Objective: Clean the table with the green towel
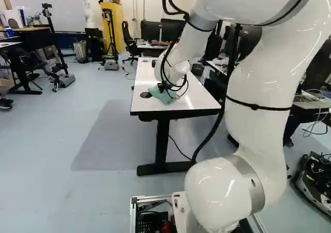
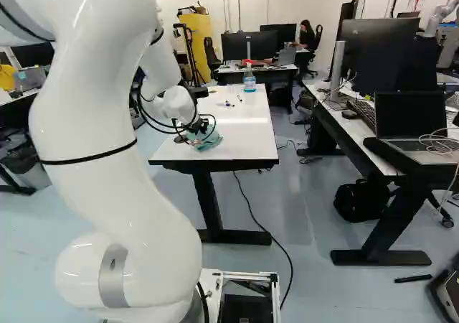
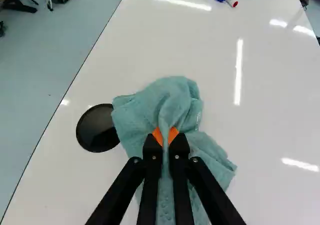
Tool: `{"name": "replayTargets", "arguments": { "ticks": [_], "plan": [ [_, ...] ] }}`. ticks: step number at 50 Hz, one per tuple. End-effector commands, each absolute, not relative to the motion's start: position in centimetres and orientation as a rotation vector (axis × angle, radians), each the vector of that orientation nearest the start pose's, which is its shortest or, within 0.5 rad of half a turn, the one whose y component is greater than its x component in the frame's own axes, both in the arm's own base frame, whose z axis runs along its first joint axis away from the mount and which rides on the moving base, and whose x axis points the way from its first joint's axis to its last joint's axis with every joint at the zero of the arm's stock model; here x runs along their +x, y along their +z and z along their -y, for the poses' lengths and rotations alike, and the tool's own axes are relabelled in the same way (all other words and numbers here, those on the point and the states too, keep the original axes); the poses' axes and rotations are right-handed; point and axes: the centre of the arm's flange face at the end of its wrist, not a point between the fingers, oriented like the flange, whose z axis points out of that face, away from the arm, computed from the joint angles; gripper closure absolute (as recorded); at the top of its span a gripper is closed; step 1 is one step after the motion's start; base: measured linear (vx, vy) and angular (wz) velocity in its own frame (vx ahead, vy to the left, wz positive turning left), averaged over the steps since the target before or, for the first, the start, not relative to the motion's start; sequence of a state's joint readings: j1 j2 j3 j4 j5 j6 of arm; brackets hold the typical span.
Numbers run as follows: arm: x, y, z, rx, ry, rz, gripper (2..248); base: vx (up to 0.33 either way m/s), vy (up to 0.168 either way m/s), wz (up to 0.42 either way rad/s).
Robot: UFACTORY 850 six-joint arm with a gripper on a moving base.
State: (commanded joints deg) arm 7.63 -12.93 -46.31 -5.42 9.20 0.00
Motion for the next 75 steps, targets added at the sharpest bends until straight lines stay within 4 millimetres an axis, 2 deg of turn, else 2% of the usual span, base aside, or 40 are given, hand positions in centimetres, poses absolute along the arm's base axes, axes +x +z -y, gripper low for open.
{"name": "replayTargets", "arguments": {
  "ticks": [20, 32, 48, 58, 75],
  "plan": [
    [46.4, 40.5, -6.7, -2.885, -1.109, 0.348, 220, 0.000, 0.000, 0.000],
    [44.7, 40.6, -5.6, -2.897, -1.106, 0.320, 220, 0.000, 0.000, 0.000],
    [44.3, 40.6, -3.1, -2.924, -1.111, 0.242, 220, 0.000, 0.000, 0.000],
    [44.9, 40.6, -1.6, -2.938, -1.117, 0.192, 220, 0.000, 0.000, 0.000],
    [45.1, 40.9, -1.5, -2.935, -1.129, 0.188, 220, 0.000, 0.000, 0.000]
  ]
}}
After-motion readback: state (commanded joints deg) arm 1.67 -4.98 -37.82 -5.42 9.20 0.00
